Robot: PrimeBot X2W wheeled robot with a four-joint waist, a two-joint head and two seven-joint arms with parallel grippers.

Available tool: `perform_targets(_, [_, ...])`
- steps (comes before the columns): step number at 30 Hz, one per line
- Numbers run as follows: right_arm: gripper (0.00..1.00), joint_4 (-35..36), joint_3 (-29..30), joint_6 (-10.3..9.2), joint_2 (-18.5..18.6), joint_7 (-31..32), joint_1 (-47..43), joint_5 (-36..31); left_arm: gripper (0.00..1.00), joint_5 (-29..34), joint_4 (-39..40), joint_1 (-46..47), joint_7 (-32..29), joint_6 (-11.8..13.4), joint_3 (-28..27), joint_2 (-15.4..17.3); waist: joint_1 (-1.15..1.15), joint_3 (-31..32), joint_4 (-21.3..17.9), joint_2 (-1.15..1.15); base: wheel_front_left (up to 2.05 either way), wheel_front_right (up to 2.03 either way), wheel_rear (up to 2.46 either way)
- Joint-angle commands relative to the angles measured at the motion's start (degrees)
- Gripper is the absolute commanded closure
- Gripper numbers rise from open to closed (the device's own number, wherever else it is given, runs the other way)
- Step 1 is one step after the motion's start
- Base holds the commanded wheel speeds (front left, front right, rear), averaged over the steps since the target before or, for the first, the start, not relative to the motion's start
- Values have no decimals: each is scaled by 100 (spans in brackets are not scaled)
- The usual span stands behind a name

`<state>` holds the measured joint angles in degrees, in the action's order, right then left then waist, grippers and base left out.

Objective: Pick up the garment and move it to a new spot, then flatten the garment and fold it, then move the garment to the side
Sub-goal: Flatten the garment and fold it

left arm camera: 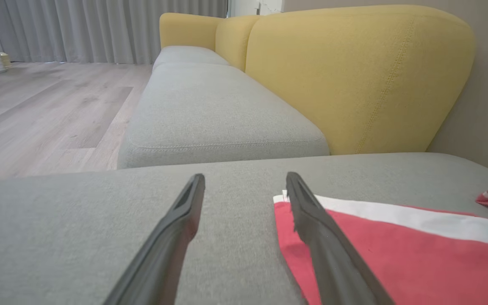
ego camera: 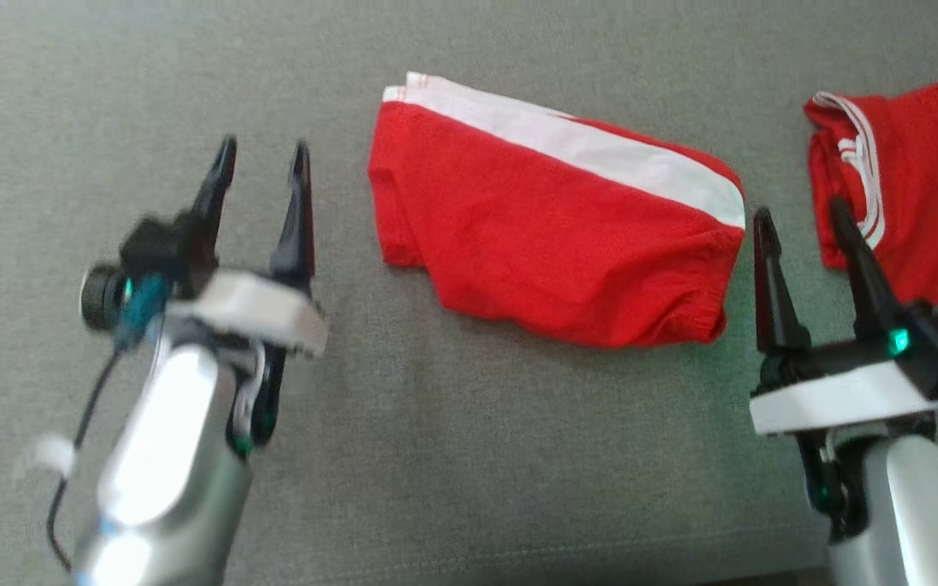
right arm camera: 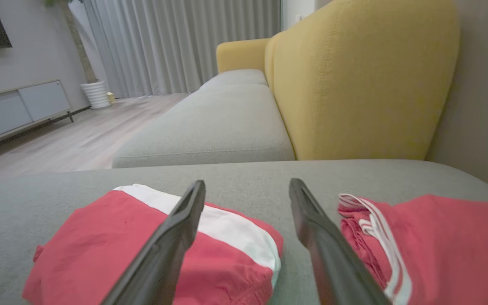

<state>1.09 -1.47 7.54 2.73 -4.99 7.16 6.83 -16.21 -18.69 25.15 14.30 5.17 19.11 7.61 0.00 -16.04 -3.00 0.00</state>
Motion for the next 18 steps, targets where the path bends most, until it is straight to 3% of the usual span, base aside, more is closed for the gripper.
perform_targets(1, [0, 262, -95, -5, 15, 44, -56, -53, 0, 64, 275, -42, 69, 60, -235, 180, 0, 126, 58, 0, 0, 0, 0])
perform_targets(8, [0, 547, -4, -5, 15, 256, -488, -88, 0, 50, 705, -902, 57, 194, -251, 283, 0, 371, 110, 0, 0, 0, 0])
perform_targets(18, [0, 669, 65, -5, 15, 393, -620, -37, 0, 28, 847, -1106, -76, 249, -217, 386, 0, 459, 170, 0, 0, 0, 0])
